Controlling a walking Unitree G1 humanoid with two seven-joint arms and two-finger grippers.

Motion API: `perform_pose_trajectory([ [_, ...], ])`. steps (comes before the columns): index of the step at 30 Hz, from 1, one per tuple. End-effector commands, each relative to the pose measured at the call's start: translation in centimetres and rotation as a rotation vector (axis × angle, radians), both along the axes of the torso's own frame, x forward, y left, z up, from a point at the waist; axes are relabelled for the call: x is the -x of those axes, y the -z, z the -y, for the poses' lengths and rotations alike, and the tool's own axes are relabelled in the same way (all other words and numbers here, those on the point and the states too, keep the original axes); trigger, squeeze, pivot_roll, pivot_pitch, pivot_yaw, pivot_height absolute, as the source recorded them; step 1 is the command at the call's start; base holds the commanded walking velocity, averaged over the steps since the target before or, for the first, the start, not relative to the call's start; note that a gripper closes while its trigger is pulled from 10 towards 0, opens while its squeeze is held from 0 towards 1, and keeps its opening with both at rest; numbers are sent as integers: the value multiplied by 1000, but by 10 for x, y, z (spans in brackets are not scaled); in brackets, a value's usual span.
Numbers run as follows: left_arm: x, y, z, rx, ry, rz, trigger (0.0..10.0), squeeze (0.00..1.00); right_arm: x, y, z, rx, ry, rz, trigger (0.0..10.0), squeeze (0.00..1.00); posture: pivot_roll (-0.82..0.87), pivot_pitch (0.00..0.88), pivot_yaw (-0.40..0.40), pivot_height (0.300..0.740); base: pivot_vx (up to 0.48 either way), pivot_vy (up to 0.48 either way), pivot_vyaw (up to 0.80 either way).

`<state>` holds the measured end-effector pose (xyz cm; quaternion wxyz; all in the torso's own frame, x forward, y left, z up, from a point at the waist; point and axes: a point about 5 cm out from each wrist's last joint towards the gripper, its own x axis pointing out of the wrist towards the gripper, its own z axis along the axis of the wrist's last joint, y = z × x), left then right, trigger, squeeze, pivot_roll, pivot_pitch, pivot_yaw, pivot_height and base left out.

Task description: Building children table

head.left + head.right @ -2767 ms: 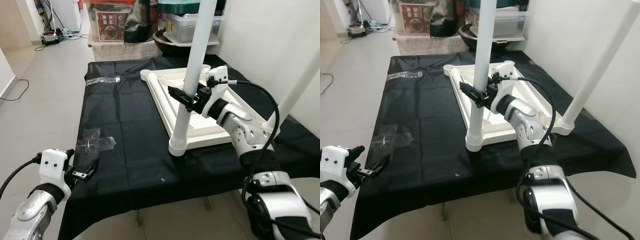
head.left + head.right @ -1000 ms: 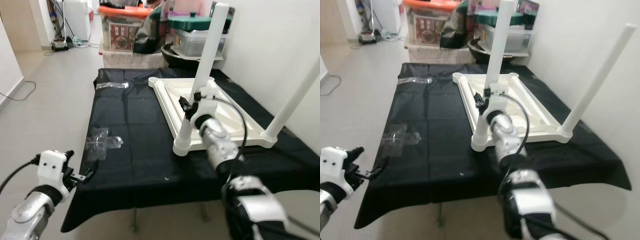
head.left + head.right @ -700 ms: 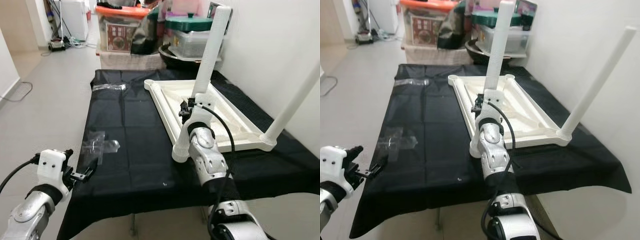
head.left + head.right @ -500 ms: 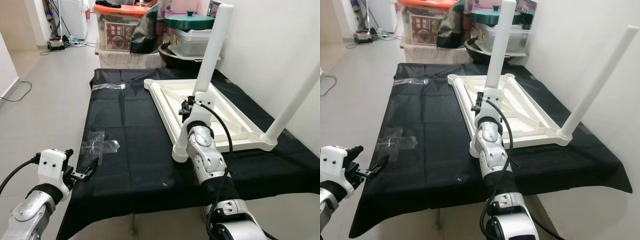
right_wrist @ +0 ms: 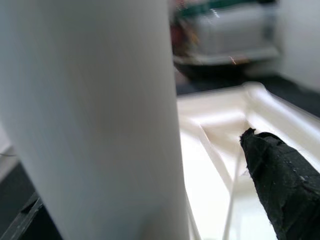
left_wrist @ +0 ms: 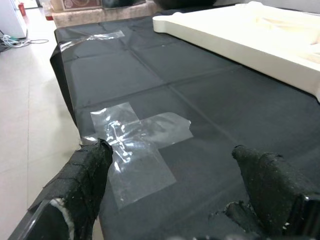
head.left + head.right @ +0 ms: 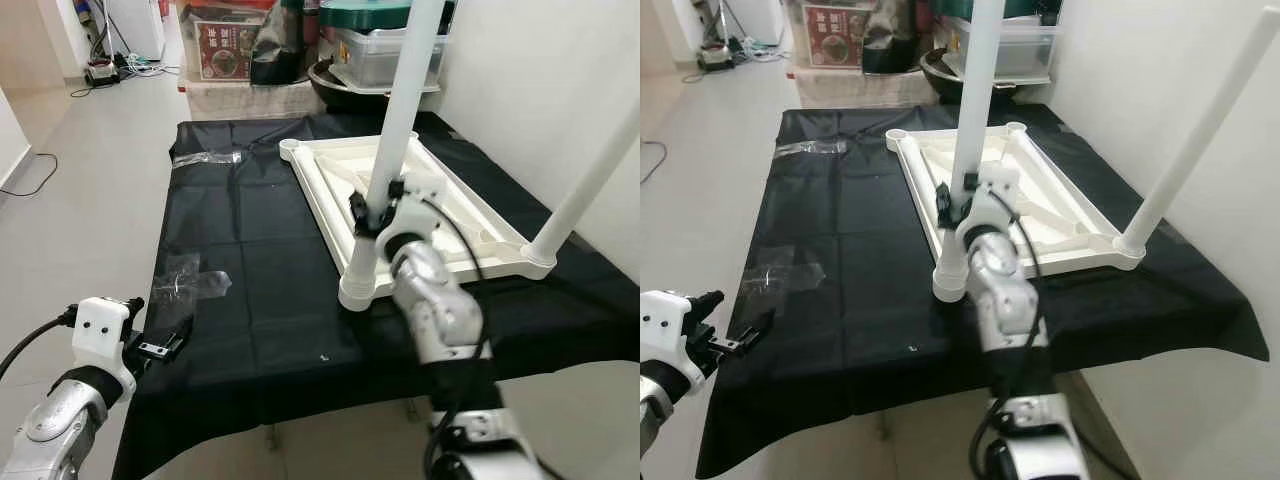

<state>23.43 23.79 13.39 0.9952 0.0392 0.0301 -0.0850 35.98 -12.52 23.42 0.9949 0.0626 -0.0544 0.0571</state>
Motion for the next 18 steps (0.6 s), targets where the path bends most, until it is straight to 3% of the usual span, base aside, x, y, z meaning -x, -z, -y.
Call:
perform_pose_trajectory([
  [1, 1, 3, -1, -18, 7, -18, 10000, 0, 0, -19, 6, -8, -120, 65, 10000, 0, 63, 0, -50, 740, 0, 0, 0],
  [7, 1, 2, -1, -17, 9, -16, 10000, 0, -3, -23, 9, 11, -208, 64, 10000, 0, 58, 0, -51, 740, 0, 0, 0],
  [8, 0, 2, -1, -15, 11, -14, 10000, 0, -10, -23, 13, 72, -276, 76, 10000, 0, 53, 0, -51, 740, 0, 0, 0],
  [9, 0, 2, -1, -15, 11, -14, 10000, 0, -10, -23, 13, 72, -276, 76, 10000, 0, 53, 0, -51, 740, 0, 0, 0],
  [10, -1, 1, 0, -14, 13, -13, 10000, 0, -19, -21, 15, 124, -390, 65, 10000, 0, 57, 0, -51, 740, 0, 0, 0],
  [12, -1, 1, 0, -14, 13, -13, 10000, 0, -19, -21, 15, 124, -390, 65, 10000, 0, 57, 0, -51, 740, 0, 0, 0],
  [13, -1, 1, 0, -13, 14, -12, 10000, 0, -23, -20, 18, 157, -471, 51, 10000, 0, 57, 0, -51, 740, 0, 0, 0],
  [16, -2, 1, 1, -13, 15, -10, 10000, 0, -35, -18, 22, 224, -568, 29, 10000, 0, 74, 0, -63, 740, 0, 0, 0],
  [18, -2, 1, 1, -13, 15, -10, 10000, 0, -35, -18, 22, 224, -568, 29, 10000, 0, 74, 0, -63, 740, 0, 0, 0],
])
